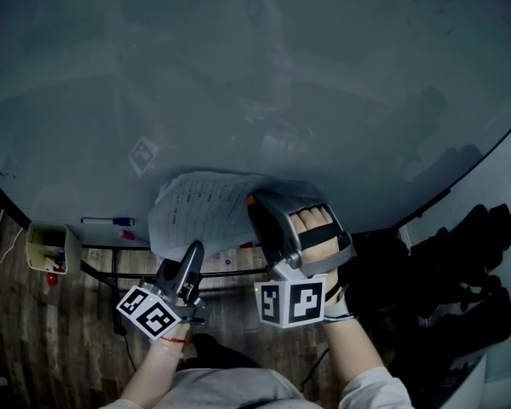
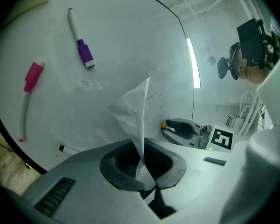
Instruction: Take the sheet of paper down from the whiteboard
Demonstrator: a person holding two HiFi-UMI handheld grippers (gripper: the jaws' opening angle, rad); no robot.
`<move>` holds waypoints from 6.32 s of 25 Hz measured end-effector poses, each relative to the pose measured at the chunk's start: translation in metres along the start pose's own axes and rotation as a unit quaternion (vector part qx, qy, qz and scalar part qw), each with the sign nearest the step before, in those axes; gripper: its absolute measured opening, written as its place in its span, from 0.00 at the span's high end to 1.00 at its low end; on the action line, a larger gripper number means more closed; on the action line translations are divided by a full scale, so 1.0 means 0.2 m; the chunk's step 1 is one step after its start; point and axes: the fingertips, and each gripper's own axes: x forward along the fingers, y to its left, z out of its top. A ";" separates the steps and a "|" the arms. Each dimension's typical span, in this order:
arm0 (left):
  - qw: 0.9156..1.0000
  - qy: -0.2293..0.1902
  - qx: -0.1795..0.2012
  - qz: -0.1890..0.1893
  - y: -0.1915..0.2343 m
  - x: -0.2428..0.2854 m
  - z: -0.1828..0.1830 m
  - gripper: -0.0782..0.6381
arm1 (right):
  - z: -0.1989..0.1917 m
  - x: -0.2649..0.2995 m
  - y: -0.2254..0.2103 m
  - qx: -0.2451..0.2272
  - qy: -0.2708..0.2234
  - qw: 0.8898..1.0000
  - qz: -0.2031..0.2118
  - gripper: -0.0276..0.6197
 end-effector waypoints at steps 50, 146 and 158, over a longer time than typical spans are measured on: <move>0.996 0.025 -0.069 0.042 0.13 -0.17 -0.25 0.87 | -0.24 -0.01 0.01 0.038 0.045 0.998 -0.005 0.75; 0.993 0.052 -0.079 0.066 0.18 -0.28 -0.33 0.87 | -0.44 -0.20 0.52 0.288 0.106 0.946 0.106 0.91; 0.994 0.067 -0.072 0.047 0.05 -0.45 -0.35 0.87 | -0.34 -0.42 0.55 0.298 0.116 0.943 0.092 0.91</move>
